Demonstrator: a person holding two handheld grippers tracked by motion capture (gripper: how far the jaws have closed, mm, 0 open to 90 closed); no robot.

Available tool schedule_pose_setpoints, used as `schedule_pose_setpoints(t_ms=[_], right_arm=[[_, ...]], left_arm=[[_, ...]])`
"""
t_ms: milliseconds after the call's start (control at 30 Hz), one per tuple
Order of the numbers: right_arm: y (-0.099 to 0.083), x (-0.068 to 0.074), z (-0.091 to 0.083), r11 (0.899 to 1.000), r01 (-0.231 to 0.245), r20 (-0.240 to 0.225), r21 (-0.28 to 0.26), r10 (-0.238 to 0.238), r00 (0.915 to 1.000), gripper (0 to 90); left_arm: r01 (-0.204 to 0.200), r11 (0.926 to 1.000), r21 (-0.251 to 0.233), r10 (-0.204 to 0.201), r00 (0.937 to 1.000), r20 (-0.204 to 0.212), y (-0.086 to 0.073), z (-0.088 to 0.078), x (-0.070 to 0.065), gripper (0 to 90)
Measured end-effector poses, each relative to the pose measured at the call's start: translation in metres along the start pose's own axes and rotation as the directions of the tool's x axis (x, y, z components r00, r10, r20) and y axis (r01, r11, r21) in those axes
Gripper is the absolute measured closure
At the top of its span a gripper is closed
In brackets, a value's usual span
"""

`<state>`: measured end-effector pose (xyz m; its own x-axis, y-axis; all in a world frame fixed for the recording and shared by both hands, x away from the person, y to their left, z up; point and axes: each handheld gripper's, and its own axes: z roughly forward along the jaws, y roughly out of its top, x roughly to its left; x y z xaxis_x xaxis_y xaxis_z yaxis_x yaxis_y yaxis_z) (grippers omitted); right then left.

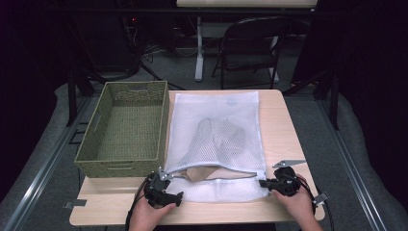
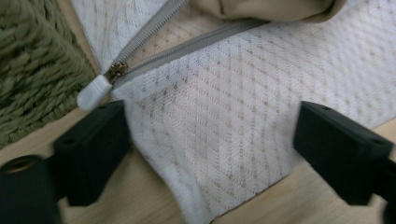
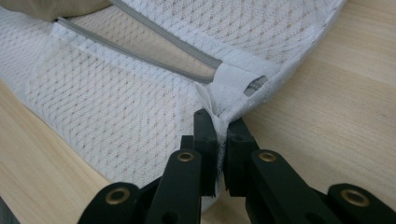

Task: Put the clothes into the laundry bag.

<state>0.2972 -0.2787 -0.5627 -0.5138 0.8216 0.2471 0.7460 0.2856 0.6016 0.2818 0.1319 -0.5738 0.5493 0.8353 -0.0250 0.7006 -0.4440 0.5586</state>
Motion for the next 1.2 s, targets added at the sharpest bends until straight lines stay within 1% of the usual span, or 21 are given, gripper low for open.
schedule_pose_setpoints(t_ms=[67,200,267,300,367,400,500,567,633,700,733,833,867,900,1000,1100,1200], right_arm=[[0.000,0.001,0.001,1.000,0.000,-0.002,0.003,0.000,1.0000,85.6],[0.000,0.002,0.001,1.000,0.002,0.003,0.003,-0.002,1.0000,85.6],[0.000,0.002,0.001,1.000,0.007,0.000,0.005,-0.007,1.0000,85.6],[0.000,0.002,0.001,1.000,0.008,0.000,0.004,-0.008,1.0000,85.6],[0.000,0.003,0.001,1.000,0.008,0.004,0.003,-0.008,1.0000,85.6],[0.000,0.003,0.001,1.000,0.013,0.004,0.006,-0.014,0.9999,85.6],[0.001,0.004,0.002,1.000,0.023,0.008,0.003,-0.023,0.9997,85.8],[0.001,0.004,0.001,1.000,0.019,0.003,0.011,-0.020,0.9998,86.0],[0.001,0.005,0.002,1.000,0.017,0.000,0.005,-0.017,0.9999,86.1],[0.001,0.005,0.001,1.000,0.027,-0.001,0.013,-0.027,0.9996,86.2],[0.001,0.005,0.002,0.999,0.031,0.001,0.008,-0.031,0.9995,86.2],[0.002,0.007,0.001,0.999,0.038,0.008,0.019,-0.038,0.9992,86.2],[0.002,0.007,0.002,0.999,0.044,0.010,0.012,-0.044,0.9990,86.3],[0.002,0.008,0.002,0.999,0.044,0.011,0.018,-0.044,0.9990,86.3],[0.002,0.009,0.002,0.998,0.066,0.032,0.017,-0.066,0.9973,86.4],[0.004,0.010,0.002,0.996,0.082,0.047,0.028,-0.084,0.9954,86.7],[0.005,0.012,0.001,0.995,0.085,0.053,0.045,-0.087,0.9948,86.9]], left_arm=[[-0.006,0.9996,-0.028,0.006,1.0000,0.007,0.000,0.001,-0.002,19.0],[-0.033,0.9976,-0.061,0.034,0.9993,0.016,0.000,0.000,-0.003,33.2],[-0.036,0.9974,-0.063,0.037,0.9989,0.029,0.000,0.000,-0.003,37.3],[-0.041,0.9970,-0.065,0.043,0.9987,0.028,0.001,0.000,-0.003,39.2],[-0.045,0.9964,-0.072,0.048,0.9983,0.034,0.001,0.000,-0.004,45.7],[-0.054,0.9964,-0.066,0.056,0.9976,0.040,0.002,0.000,-0.004,49.5],[-0.061,0.9954,-0.074,0.065,0.9970,0.043,0.003,0.000,-0.005,56.7],[-0.067,0.9950,-0.075,0.071,0.9962,0.051,0.004,0.000,-0.004,61.8],[-0.071,0.9948,-0.073,0.076,0.9950,0.066,0.005,0.001,-0.003,68.7],[-0.069,0.9950,-0.073,0.074,0.9945,0.074,0.005,0.001,-0.003,74.1],[-0.067,0.9952,-0.072,0.072,0.9944,0.077,0.006,0.001,-0.002,76.1],[-0.058,0.9960,-0.067,0.065,0.9933,0.096,0.007,0.001,-0.001,80.8],[-0.054,0.9964,-0.064,0.061,0.9930,0.102,0.007,0.001,-0.001,82.0],[-0.048,0.9969,-0.062,0.054,0.9929,0.106,0.008,0.002,0.000,83.2],[-0.037,0.9980,-0.050,0.043,0.9914,0.124,0.009,0.002,0.001,84.5],[-0.036,0.9984,-0.043,0.041,0.9913,0.126,0.010,0.002,0.002,84.7],[-0.038,0.9986,-0.037,0.043,0.9907,0.129,0.012,0.002,0.002,84.6]])
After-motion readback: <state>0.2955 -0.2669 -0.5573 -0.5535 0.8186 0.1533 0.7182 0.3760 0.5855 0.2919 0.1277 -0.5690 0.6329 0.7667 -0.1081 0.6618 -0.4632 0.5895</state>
